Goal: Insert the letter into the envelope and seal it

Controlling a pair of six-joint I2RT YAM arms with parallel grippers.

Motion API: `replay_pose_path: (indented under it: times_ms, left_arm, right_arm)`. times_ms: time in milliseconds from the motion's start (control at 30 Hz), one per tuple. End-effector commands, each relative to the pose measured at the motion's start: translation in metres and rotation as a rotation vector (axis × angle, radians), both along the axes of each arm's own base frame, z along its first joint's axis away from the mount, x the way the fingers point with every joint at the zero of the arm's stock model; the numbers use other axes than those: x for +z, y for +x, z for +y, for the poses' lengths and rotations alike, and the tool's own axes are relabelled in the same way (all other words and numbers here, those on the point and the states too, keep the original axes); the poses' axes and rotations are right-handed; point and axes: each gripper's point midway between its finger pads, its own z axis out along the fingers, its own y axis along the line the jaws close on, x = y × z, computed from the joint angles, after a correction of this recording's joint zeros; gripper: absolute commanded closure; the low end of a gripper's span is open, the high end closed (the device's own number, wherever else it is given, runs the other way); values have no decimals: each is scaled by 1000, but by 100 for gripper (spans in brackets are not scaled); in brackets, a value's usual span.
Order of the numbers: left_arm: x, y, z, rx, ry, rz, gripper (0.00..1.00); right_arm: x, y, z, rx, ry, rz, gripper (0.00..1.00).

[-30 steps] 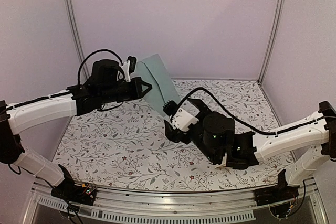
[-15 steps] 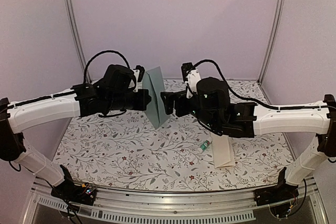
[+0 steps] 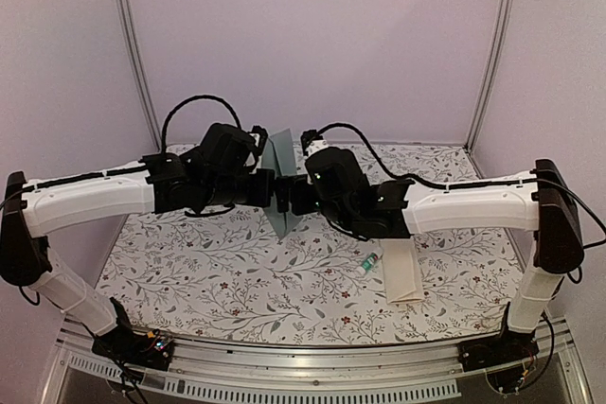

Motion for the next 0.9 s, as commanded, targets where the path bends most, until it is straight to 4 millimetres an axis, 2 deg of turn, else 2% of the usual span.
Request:
replay_pose_path:
  times_ms: [0,100,233,400,567,767,867]
  left_arm:
    - [5,-10,-11,-33,-28,-4,100]
    - [4,-14,-12,-45,-28,-1,100]
    - [4,-22,-12,-61,-34,0,100]
    - [0,-29,-7,-65,-33,0,100]
    - [-9,-31,-1,-52,-13,6,100]
    - [-22,-30,10,-14,27,7,100]
    - [-25,-30,15,1,40,7,100]
  right_arm:
    - [-16,15,0,-87,-22,20,2]
    - [-32,21,-5,-129,-69,40,3]
    - [-44,27,-7,-157,-92,53,7]
    - [-56,30,-12,-192,-131,59,20]
    - [-61,27,-12,-183,-136,70,41]
    - [-62,19,-9,-135,-123,70,76]
    - [-60,18,-10,-125,-119,64,88]
